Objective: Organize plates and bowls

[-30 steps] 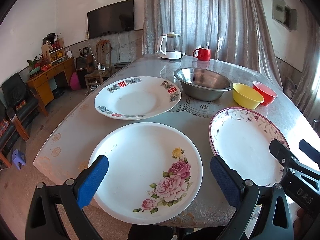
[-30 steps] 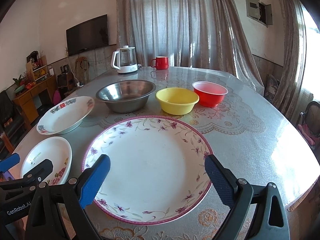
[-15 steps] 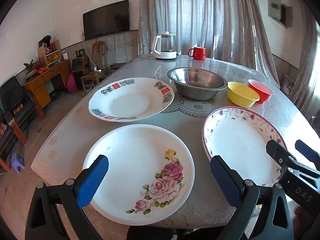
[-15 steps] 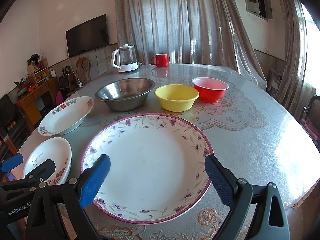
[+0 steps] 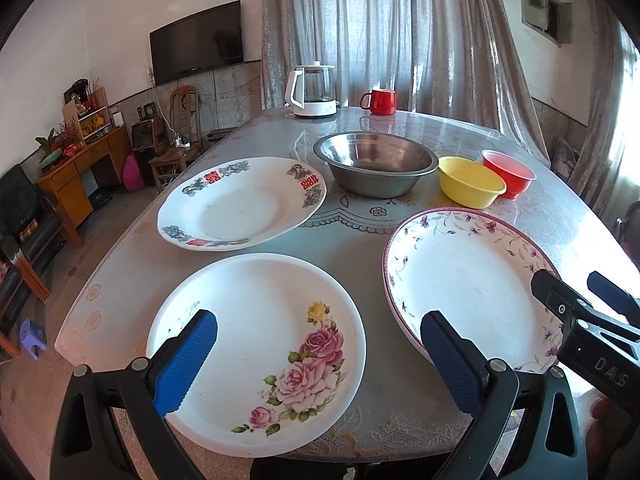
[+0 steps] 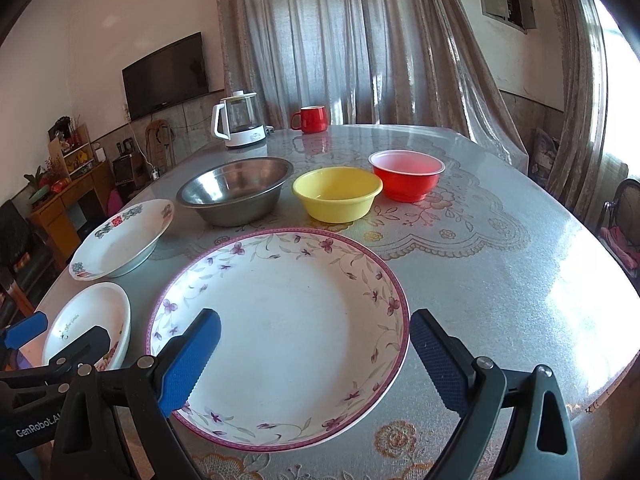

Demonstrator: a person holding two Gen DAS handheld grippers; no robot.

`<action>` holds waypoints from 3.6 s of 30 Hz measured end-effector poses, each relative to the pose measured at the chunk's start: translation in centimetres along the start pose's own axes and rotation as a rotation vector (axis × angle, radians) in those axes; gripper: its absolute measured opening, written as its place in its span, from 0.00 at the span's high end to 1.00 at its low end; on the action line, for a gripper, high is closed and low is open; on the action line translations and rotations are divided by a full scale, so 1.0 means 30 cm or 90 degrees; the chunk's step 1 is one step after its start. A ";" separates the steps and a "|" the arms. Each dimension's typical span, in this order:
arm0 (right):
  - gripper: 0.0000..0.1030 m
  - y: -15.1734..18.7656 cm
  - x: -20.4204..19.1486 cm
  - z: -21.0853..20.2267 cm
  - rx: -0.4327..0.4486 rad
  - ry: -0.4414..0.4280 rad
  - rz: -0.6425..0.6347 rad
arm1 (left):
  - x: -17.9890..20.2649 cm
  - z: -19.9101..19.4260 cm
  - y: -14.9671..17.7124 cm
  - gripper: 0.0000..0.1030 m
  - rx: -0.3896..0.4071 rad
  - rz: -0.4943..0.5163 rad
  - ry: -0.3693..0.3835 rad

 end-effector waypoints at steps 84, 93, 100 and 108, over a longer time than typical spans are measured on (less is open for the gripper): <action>0.72 0.027 0.204 0.142 -0.143 -0.132 0.078 | 0.174 0.330 -0.158 0.75 -0.149 0.093 0.187; 0.72 -0.010 0.189 0.176 -0.137 -0.136 0.072 | 0.159 0.362 -0.204 0.75 -0.139 0.085 0.164; 0.72 -0.020 0.167 0.222 -0.146 -0.132 0.063 | 0.149 0.407 -0.203 0.75 -0.148 0.083 0.149; 0.72 -0.033 0.152 0.243 -0.146 -0.118 0.057 | 0.142 0.413 -0.206 0.75 -0.151 0.081 0.134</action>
Point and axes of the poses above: each gripper's, at about its wrist camera, not at the fingertips, and z roughly the way its jaws point, x to its right, y to its underside, the point moved 3 cm from there along z, roughly the way its jaws point, and after that the axes turned 10 degrees about -y, right-handed, at the moved point
